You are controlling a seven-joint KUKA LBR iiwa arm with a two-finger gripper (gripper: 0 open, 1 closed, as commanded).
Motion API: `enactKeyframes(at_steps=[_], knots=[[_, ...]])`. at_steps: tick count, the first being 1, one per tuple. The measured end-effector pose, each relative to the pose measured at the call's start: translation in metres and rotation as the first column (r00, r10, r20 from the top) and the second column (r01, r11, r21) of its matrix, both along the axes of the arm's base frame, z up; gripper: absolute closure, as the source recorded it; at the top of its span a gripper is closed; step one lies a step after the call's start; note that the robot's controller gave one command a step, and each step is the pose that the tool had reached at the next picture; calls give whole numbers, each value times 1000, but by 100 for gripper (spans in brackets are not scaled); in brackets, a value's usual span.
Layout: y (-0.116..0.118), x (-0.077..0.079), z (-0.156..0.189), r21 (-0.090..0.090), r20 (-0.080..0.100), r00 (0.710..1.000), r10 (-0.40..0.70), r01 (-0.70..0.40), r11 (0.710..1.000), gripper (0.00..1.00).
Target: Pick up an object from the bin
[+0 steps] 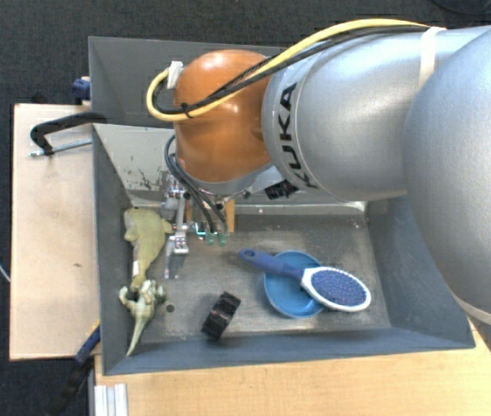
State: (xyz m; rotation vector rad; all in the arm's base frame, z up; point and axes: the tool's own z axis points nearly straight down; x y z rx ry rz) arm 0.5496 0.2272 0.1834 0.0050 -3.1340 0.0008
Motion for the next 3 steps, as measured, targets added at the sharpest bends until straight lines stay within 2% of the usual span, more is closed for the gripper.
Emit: enactKeyframes(at_steps=[1,2,3], knots=[[4,35,-111,-1,16,989,145,-145,989,0],[-2,49,-51,3,22,982,186,-186,983,0],[-26,51,-107,0,27,902,431,-432,902,0]])
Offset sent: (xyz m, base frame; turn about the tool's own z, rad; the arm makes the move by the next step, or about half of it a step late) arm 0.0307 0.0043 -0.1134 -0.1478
